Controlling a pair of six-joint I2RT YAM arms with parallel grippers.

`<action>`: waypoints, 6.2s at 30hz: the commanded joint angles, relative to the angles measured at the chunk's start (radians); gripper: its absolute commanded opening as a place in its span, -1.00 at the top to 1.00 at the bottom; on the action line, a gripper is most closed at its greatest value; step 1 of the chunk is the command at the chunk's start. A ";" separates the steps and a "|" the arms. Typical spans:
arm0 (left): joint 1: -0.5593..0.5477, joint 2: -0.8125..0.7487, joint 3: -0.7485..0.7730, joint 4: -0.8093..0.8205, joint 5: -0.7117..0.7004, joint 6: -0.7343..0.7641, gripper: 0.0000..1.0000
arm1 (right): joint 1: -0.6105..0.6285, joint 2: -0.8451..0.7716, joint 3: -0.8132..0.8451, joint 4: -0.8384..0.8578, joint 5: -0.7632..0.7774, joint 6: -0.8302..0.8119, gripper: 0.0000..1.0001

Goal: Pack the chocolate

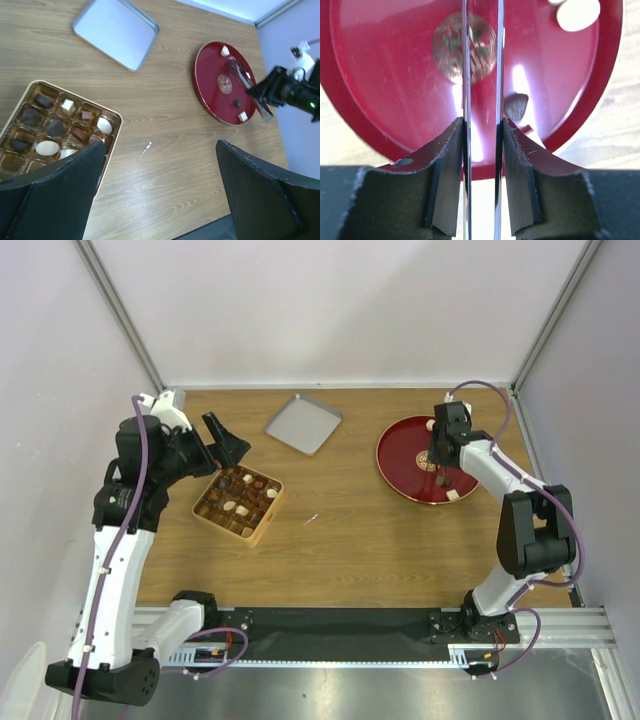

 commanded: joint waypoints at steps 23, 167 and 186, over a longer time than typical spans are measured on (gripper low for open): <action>0.063 0.016 0.199 -0.070 -0.126 0.011 -0.99 | 0.944 -0.171 0.045 0.206 -0.024 0.081 0.23; 0.063 0.001 0.141 0.000 -0.033 0.014 -0.99 | 0.775 -0.348 -0.057 0.016 0.010 0.217 0.21; 0.063 -0.010 0.242 -0.083 -0.126 0.007 -1.00 | 1.075 0.148 0.286 0.329 -0.162 0.135 0.21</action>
